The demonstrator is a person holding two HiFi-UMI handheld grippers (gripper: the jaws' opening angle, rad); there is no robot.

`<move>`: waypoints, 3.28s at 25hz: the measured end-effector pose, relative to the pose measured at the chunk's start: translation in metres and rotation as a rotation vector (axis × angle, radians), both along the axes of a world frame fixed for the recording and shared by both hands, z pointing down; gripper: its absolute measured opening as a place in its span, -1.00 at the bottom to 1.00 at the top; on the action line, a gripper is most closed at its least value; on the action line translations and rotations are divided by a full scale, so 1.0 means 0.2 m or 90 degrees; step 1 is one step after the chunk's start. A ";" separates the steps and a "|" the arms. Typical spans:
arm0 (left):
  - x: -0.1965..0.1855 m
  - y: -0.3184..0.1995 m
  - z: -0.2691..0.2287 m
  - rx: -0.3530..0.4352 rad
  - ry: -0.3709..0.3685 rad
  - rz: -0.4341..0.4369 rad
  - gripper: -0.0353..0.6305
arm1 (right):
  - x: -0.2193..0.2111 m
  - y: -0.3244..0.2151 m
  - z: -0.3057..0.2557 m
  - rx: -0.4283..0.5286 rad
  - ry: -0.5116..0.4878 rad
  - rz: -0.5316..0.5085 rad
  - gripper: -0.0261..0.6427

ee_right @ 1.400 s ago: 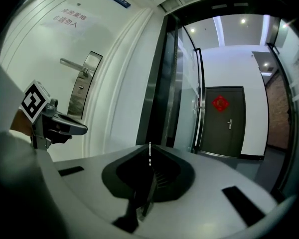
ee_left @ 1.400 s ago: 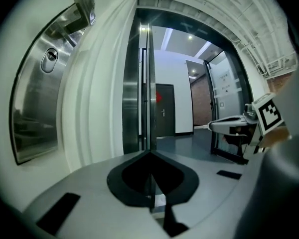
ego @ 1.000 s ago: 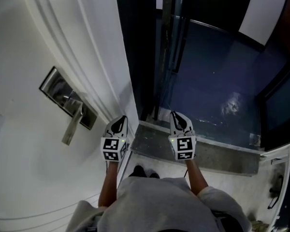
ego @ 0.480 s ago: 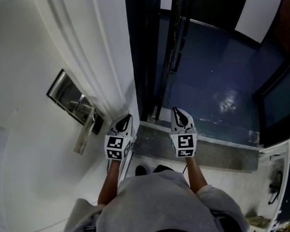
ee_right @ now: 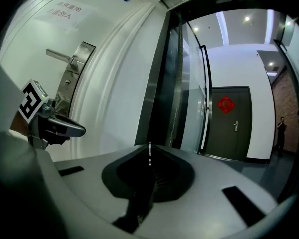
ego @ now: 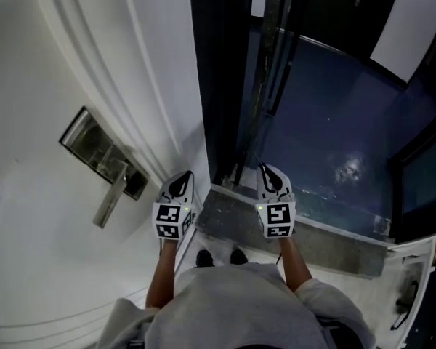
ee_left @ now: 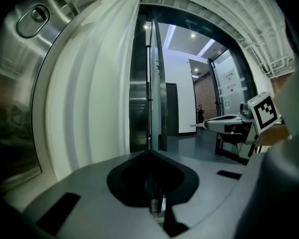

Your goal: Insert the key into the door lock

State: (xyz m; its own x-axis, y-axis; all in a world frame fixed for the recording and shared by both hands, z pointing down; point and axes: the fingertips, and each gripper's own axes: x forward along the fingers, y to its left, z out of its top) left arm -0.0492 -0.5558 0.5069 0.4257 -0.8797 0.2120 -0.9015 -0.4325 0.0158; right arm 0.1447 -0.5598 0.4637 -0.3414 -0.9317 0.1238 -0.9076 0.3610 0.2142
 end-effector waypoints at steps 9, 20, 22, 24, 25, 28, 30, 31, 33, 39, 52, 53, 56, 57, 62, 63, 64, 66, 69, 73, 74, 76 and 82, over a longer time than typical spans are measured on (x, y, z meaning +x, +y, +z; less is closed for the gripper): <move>-0.12 0.07 -0.04 0.009 -0.004 -0.093 -0.84 | -0.15 -0.08 -0.03 0.005 -0.002 -0.099 -0.83; -0.54 0.37 -0.12 0.029 -0.021 -0.268 -0.84 | -0.74 0.01 -0.08 0.022 -0.016 -0.315 -0.83; -0.60 0.44 -0.12 0.027 -0.023 -0.299 -0.84 | -0.83 0.04 -0.08 0.021 -0.018 -0.349 -0.83; -0.66 0.51 -0.13 0.027 -0.027 -0.329 -0.84 | -0.91 0.08 -0.09 0.021 -0.021 -0.381 -0.83; -0.69 0.55 -0.13 0.027 -0.029 -0.343 -0.84 | -0.94 0.10 -0.09 0.021 -0.023 -0.396 -0.83; -0.75 0.64 -0.14 0.028 -0.036 -0.378 -0.84 | -1.03 0.16 -0.09 0.022 -0.028 -0.433 -0.83; -0.79 0.69 -0.14 0.029 -0.037 -0.398 -0.84 | -1.09 0.20 -0.09 0.023 -0.031 -0.455 -0.83; -0.81 0.72 -0.14 0.030 -0.037 -0.408 -0.84 | -1.11 0.23 -0.09 0.023 -0.033 -0.466 -0.83; -0.83 0.77 -0.14 0.030 -0.039 -0.424 -0.84 | -1.15 0.27 -0.09 0.025 -0.034 -0.486 -0.83; -0.86 0.84 -0.14 0.034 -0.040 -0.447 -0.84 | -1.22 0.36 -0.17 0.064 -0.022 -0.529 -0.83; -0.83 0.81 -0.16 0.042 -0.036 -0.431 -0.84 | -1.31 0.43 -0.41 0.240 0.096 -0.583 -0.83; -0.83 0.81 -0.16 0.042 -0.035 -0.430 -0.84 | -1.32 0.43 -0.43 0.246 0.105 -0.584 -0.83; -0.83 0.81 -0.17 0.044 -0.036 -0.429 -0.84 | -1.34 0.44 -0.45 0.280 0.149 -0.583 -0.83; -0.83 0.82 -0.17 0.044 -0.036 -0.429 -0.84 | -1.34 0.45 -0.46 0.300 0.167 -0.581 -0.83; -0.83 0.82 -0.17 0.045 -0.037 -0.427 -0.84 | -1.37 0.48 -0.47 0.407 0.270 -0.575 -0.83; -0.83 0.82 -0.17 0.045 -0.036 -0.425 -0.84 | -1.38 0.48 -0.47 0.429 0.292 -0.573 -0.83; -0.83 0.82 -0.17 0.044 -0.036 -0.424 -0.84 | -1.38 0.48 -0.47 0.451 0.313 -0.570 -0.83; -0.83 0.82 -0.16 0.043 -0.036 -0.423 -0.85 | -1.39 0.49 -0.46 0.494 0.356 -0.565 -0.83; -0.83 0.82 -0.16 0.041 -0.035 -0.424 -0.85 | -1.40 0.50 -0.46 0.552 0.410 -0.562 -0.83; -0.83 0.83 -0.15 0.040 -0.036 -0.425 -0.84 | -1.40 0.51 -0.45 0.584 0.448 -0.574 -0.83; -0.83 0.83 -0.15 0.040 -0.036 -0.425 -0.84 | -1.41 0.51 -0.44 0.590 0.457 -0.576 -0.83; -0.83 0.84 -0.15 0.039 -0.035 -0.425 -0.84 | -1.41 0.50 -0.43 0.603 0.477 -0.573 -0.83; -0.82 0.84 -0.14 0.037 -0.036 -0.425 -0.84 | -1.43 0.48 -0.42 0.632 0.516 -0.558 -0.83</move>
